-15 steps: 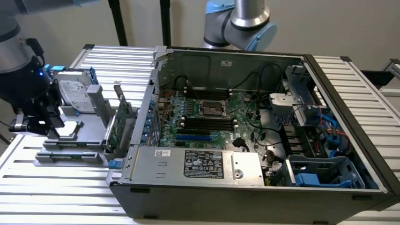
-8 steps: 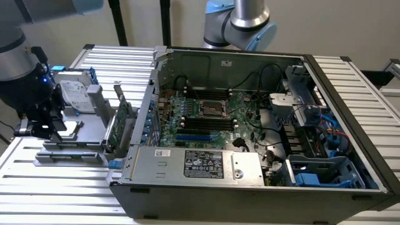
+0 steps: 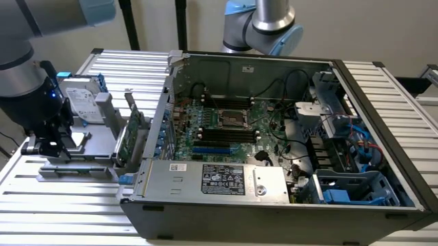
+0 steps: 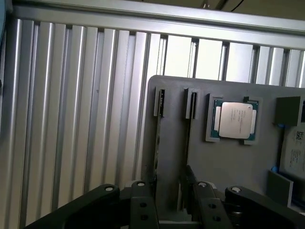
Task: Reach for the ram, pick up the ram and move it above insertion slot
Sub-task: 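Pick up the ram and move it above insertion slot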
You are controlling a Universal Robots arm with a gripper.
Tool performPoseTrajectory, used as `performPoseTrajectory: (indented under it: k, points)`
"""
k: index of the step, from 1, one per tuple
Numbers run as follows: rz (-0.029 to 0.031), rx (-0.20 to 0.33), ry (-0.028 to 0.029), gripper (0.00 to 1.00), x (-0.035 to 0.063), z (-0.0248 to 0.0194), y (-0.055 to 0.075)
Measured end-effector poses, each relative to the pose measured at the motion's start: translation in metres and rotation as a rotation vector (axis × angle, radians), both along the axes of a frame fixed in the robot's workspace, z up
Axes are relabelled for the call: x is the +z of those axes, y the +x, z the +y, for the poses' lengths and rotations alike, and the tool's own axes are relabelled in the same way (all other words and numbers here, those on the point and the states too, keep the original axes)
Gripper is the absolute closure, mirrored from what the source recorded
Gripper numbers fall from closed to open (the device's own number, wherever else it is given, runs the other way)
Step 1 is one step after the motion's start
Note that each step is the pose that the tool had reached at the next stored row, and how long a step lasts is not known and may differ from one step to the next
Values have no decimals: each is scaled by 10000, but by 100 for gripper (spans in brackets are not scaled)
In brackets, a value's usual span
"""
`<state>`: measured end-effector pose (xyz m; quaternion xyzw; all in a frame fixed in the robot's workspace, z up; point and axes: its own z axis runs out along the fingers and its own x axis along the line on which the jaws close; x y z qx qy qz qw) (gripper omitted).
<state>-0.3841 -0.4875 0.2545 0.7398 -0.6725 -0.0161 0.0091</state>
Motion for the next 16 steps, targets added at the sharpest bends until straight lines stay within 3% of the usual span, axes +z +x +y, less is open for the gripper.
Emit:
performPoseTrajectory:
  k: [16]
  points:
    - [0, 1, 1, 63, -292, -69, 0]
